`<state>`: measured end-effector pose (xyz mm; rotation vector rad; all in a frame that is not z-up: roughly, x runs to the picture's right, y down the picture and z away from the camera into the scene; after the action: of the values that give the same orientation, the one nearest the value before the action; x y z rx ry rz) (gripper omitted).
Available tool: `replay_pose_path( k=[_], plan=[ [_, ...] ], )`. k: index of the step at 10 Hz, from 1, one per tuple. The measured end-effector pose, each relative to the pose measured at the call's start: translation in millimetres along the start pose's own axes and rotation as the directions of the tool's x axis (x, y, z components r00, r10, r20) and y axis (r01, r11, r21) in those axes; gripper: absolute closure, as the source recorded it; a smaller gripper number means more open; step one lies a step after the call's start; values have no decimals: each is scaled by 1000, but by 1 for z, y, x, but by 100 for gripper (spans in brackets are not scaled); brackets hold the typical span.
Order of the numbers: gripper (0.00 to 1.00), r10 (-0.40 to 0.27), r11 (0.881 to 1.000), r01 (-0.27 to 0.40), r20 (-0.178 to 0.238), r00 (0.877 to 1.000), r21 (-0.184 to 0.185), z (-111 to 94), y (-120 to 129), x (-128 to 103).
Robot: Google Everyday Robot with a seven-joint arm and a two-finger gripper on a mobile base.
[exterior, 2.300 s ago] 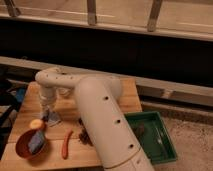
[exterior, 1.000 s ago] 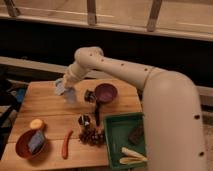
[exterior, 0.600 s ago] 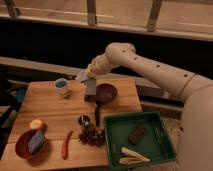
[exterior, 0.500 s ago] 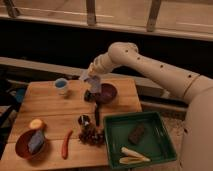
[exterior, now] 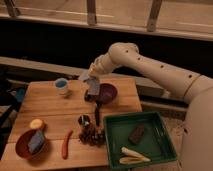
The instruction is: Place towel in purple bowl
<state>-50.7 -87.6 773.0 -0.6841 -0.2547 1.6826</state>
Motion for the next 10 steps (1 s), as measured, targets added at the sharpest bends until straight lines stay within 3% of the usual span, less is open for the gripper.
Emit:
replay_pose_path(
  k=[1, 3, 5, 7, 10],
  plan=[
    [100, 22, 1000, -22, 5, 1000, 18, -1, -10, 2],
    [98, 114, 991, -116, 31, 993, 72, -6, -51, 12],
    [83, 177, 978, -181, 53, 983, 107, -5, -76, 10],
    [63, 246, 962, -251, 53, 968, 110, 8, -100, 6],
    [60, 252, 961, -256, 50, 966, 108, 10, -103, 6]
  ],
)
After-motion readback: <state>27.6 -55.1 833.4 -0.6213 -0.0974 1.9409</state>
